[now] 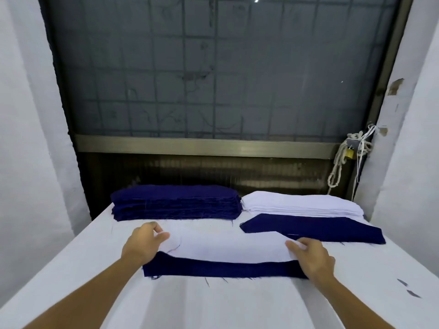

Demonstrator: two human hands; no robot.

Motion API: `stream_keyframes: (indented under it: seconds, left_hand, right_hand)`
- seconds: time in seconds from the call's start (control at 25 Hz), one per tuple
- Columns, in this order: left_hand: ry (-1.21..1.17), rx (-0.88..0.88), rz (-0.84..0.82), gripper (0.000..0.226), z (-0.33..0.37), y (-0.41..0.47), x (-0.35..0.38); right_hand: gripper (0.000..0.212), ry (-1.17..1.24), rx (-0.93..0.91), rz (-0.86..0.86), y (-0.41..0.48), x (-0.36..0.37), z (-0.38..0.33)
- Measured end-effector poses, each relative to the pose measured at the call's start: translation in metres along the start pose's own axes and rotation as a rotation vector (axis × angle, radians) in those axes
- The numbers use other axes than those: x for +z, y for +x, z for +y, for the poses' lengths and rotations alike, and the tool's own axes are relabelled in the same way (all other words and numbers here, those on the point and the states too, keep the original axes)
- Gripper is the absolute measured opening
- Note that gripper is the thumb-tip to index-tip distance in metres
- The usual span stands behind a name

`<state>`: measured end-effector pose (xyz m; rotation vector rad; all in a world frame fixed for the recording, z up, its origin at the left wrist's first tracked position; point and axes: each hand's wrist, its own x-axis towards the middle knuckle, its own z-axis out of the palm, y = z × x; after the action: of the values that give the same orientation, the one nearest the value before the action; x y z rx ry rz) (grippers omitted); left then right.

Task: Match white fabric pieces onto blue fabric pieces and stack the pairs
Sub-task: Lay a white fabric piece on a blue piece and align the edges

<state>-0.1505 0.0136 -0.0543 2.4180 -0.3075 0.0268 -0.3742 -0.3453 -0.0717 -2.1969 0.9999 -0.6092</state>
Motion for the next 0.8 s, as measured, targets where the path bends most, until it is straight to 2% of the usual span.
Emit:
stream_keyframes:
  seconds: [0.16, 0.36, 0.8]
  left_hand:
    - [0.002, -0.044, -0.008, 0.025, -0.030, -0.016, 0.021]
    - [-0.002, -0.020, 0.149, 0.024, -0.038, -0.036, 0.035]
    - [-0.011, 0.013, 0.191, 0.019, -0.039, -0.036, 0.036]
  right_hand:
    - [0.030, -0.103, -0.072, 0.046, -0.010, 0.014, 0.016]
    - [0.026, -0.127, -0.113, 0.061, -0.009, 0.015, 0.018]
    - [0.011, -0.186, -0.109, 0.114, -0.010, 0.016, 0.019]
